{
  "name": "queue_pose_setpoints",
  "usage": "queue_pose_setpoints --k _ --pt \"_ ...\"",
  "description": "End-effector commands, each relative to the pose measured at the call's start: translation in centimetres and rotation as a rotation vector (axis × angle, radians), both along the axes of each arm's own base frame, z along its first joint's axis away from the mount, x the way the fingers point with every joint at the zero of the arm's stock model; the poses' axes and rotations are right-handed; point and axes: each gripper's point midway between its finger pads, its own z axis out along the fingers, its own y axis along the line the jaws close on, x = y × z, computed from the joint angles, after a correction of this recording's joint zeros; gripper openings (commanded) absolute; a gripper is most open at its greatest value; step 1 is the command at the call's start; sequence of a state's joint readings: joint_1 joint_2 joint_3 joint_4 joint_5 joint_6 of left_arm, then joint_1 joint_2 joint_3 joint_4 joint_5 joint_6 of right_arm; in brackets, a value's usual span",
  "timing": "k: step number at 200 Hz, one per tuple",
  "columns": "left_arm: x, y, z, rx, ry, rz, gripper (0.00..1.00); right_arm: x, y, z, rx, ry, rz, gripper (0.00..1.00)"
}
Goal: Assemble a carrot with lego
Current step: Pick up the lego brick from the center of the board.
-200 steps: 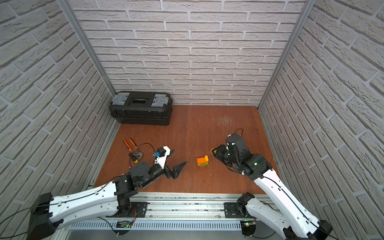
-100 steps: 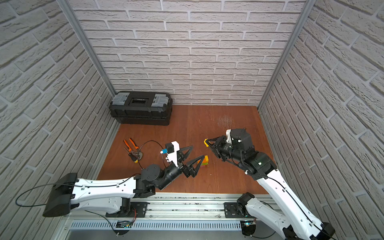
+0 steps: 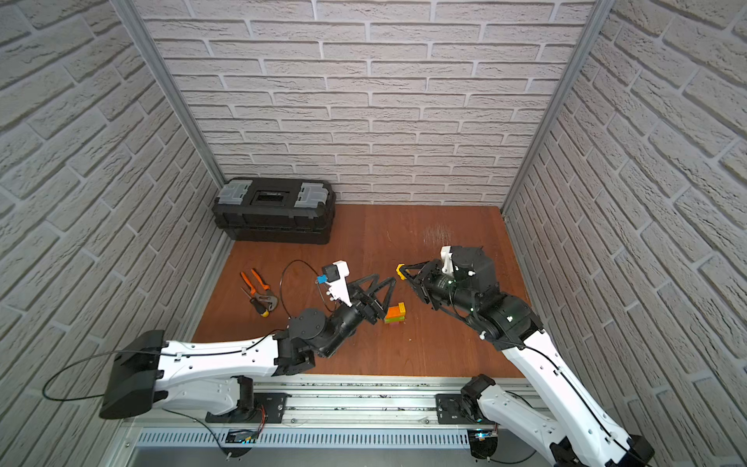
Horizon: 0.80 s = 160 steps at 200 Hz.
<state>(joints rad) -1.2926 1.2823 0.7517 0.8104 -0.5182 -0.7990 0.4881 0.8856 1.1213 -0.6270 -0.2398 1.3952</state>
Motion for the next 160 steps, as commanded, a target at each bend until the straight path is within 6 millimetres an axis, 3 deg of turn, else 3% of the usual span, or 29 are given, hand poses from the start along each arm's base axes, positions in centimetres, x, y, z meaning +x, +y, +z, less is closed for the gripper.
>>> queue_pose_setpoints --k 1,44,87,160 --pt "-0.3 -0.4 0.5 -0.069 0.014 -0.035 0.75 0.5 0.4 1.7 0.021 -0.073 0.020 0.02" --pt "-0.4 -2.5 0.7 -0.049 0.005 -0.080 0.74 0.5 0.7 1.7 0.020 -0.073 0.036 0.02" --pt "-0.1 -3.1 0.9 -0.023 -0.010 -0.072 0.74 0.2 1.2 1.6 0.016 -0.074 0.067 0.02" --pt "0.9 -3.6 1.0 -0.025 -0.014 -0.040 0.56 -0.1 1.7 1.3 0.015 -0.074 0.096 0.02"
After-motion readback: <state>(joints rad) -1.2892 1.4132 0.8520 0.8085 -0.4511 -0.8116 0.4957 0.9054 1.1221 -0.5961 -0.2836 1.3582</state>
